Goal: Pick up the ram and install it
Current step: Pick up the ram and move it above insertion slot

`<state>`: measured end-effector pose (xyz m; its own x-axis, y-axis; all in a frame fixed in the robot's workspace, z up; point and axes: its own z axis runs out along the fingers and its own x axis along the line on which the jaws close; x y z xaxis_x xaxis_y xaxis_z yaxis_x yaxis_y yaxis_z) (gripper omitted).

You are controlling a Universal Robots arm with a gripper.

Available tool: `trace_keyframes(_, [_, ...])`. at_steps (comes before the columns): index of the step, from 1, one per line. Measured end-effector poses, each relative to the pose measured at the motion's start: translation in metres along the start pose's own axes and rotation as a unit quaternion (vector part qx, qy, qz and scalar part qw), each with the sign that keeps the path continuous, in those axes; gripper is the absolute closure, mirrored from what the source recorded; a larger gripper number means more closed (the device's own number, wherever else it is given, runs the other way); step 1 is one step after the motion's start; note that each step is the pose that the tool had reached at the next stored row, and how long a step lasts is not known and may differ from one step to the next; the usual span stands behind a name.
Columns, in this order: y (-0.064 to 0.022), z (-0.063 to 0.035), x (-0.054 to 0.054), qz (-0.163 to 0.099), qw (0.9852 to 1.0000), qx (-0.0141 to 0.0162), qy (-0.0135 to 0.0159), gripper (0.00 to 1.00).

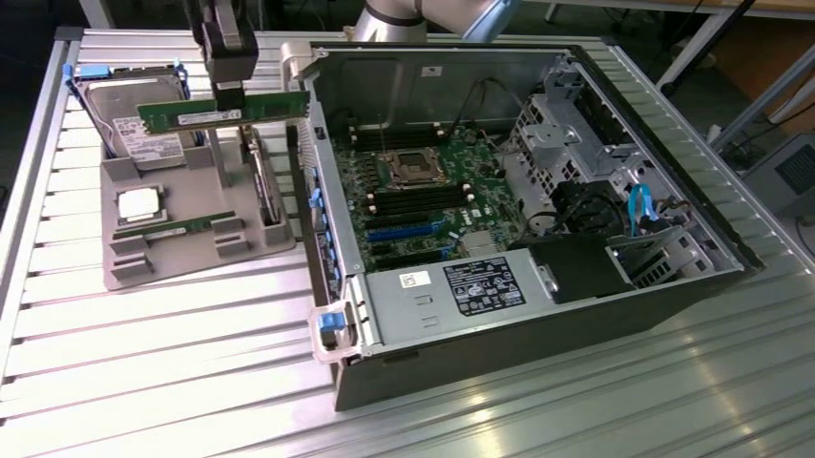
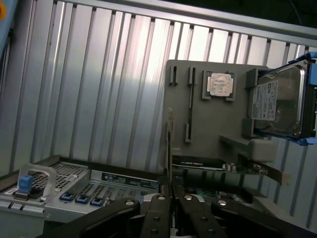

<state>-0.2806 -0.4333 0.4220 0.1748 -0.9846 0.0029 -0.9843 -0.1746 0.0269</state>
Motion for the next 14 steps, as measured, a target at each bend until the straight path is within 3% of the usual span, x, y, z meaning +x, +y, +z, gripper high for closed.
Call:
trace_keyframes(7, [-0.0145, -0.0004, 0.003, 0.0, 1.0, 0.0, 0.0, 0.87])
trace_keyframes(14, [-0.0353, -0.001, 0.006, 0.0, 1.0, 0.0, 0.0, 0.87])
